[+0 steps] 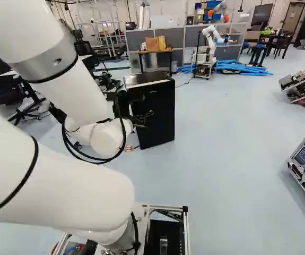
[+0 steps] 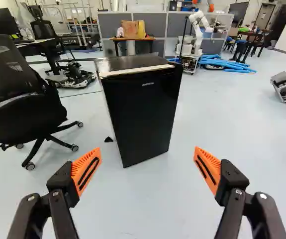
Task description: Grab a drink from the fridge
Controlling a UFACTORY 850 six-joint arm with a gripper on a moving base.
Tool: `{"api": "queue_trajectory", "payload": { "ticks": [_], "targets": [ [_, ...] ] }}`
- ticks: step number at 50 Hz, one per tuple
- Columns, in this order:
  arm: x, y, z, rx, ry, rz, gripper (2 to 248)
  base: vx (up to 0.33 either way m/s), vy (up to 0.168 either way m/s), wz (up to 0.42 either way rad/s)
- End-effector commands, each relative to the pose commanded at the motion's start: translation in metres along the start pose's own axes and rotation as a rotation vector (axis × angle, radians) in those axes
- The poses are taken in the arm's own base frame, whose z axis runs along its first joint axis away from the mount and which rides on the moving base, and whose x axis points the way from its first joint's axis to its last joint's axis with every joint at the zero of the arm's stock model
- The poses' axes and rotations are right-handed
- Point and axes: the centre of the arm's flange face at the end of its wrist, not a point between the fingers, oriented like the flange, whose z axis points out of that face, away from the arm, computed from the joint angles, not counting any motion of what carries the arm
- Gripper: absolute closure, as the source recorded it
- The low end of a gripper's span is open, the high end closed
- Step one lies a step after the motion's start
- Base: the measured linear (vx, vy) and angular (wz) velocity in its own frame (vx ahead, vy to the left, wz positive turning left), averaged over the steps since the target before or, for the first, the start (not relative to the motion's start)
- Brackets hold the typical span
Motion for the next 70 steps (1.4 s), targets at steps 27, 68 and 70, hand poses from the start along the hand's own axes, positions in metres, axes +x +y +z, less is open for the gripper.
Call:
{"api": "queue_trajectory", "payload": {
  "ticks": [27,68,70],
  "targets": [
    [0.0,0.0,0.0,0.0,0.0,0.0,3,0.085,-0.017,0.075],
    [0.0,0.0,0.0,0.0,0.0,0.0,3,0.084,-0.011,0.163],
    [0.0,0.0,0.0,0.0,0.0,0.0,3,0.07,-0.03,0.165]
  ]
}}
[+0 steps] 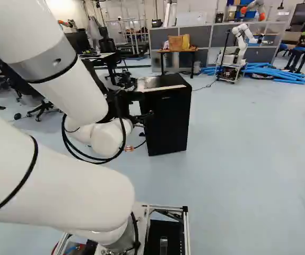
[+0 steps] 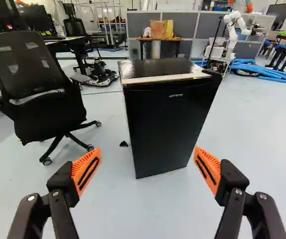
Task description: Grab a drink from the fridge
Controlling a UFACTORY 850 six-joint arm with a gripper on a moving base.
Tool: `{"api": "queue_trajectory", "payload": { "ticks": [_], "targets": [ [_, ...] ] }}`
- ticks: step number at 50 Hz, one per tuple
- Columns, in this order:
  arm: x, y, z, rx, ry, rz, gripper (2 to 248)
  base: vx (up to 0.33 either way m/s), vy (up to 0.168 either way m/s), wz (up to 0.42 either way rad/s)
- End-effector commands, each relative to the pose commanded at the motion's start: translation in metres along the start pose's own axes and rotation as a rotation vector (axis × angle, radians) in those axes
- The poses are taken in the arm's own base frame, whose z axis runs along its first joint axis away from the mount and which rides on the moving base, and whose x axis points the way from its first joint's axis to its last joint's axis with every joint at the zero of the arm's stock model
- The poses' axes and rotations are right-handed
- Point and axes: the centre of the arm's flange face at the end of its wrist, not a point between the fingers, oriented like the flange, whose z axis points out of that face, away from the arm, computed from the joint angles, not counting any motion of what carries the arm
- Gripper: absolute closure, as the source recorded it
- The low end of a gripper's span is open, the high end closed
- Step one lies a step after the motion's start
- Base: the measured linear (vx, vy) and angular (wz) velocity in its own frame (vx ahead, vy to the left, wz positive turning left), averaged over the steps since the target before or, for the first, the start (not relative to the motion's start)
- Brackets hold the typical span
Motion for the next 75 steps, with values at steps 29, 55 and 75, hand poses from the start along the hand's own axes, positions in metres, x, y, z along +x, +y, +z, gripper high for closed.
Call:
{"api": "queue_trajectory", "payload": {
  "ticks": [29,55,75],
  "targets": [
    [0.0,0.0,0.0,0.0,0.0,0.0,3,0.059,-0.028,0.175],
    [0.0,0.0,0.0,0.0,0.0,0.0,3,0.037,-0.027,0.118],
    [0.0,0.0,0.0,0.0,0.0,0.0,3,0.064,-0.061,0.004]
  ]
}}
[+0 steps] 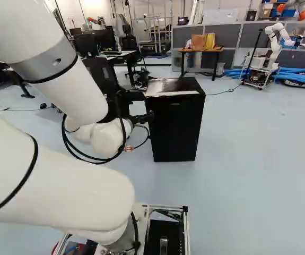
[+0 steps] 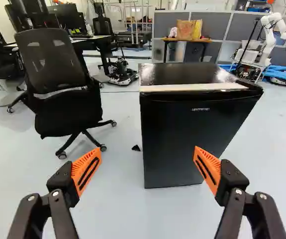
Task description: Grab a drink from the fridge
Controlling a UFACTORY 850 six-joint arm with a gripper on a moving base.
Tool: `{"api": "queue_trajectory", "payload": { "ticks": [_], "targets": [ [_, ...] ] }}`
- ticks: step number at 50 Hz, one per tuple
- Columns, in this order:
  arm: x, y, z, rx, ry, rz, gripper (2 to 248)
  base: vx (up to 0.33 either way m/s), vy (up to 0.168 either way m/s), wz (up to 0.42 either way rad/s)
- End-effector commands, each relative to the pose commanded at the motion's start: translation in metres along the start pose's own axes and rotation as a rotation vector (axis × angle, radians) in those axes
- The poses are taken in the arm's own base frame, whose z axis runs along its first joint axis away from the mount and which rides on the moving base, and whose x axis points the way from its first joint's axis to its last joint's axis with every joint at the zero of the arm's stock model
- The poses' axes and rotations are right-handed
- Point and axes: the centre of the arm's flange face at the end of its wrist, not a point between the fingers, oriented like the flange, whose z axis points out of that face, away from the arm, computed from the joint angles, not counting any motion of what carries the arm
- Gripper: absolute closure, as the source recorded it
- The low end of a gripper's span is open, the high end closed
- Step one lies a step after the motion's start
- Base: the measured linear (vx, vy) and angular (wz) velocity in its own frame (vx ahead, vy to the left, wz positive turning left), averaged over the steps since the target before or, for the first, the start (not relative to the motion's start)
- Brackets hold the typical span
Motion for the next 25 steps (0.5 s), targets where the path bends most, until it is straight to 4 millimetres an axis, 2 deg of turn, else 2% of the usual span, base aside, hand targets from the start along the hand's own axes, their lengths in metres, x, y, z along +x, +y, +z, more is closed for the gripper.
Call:
{"api": "queue_trajectory", "payload": {
  "ticks": [25],
  "targets": [
    [0.0,0.0,0.0,0.0,0.0,0.0,3,0.073,-0.068,0.003]
  ]
}}
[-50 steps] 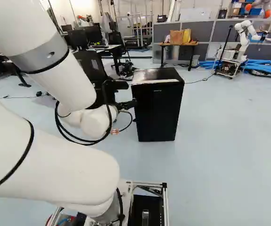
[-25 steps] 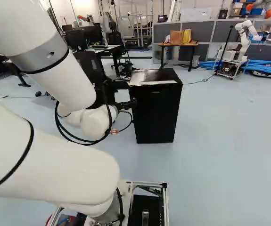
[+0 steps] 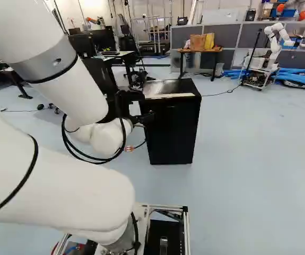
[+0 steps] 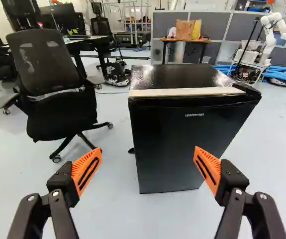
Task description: Grab a drink from the fridge
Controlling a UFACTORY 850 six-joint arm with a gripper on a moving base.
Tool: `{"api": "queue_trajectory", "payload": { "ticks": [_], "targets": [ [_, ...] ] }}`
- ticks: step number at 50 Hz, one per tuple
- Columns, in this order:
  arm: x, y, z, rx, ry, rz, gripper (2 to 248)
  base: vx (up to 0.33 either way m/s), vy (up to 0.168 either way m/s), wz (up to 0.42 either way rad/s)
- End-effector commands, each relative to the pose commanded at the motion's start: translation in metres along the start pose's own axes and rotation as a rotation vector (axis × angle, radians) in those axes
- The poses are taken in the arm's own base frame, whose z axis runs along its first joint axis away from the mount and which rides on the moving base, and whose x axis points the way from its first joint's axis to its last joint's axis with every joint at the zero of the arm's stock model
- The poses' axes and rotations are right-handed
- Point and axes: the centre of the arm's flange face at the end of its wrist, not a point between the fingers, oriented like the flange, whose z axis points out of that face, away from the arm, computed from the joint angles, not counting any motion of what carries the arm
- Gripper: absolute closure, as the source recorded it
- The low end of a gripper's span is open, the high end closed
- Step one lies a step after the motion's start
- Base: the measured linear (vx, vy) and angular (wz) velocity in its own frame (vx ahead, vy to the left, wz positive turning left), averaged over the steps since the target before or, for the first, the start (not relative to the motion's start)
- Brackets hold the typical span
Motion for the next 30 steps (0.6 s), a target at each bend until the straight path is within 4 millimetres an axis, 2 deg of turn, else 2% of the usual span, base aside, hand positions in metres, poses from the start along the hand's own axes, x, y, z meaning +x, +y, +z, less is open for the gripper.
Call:
{"api": "queue_trajectory", "payload": {
  "ticks": [7,30],
  "targets": [
    [0.0,0.0,0.0,0.0,0.0,0.0,3,0.087,-0.045,0.042],
    [0.0,0.0,0.0,0.0,0.0,0.0,3,0.068,-0.002,-0.009]
  ]
}}
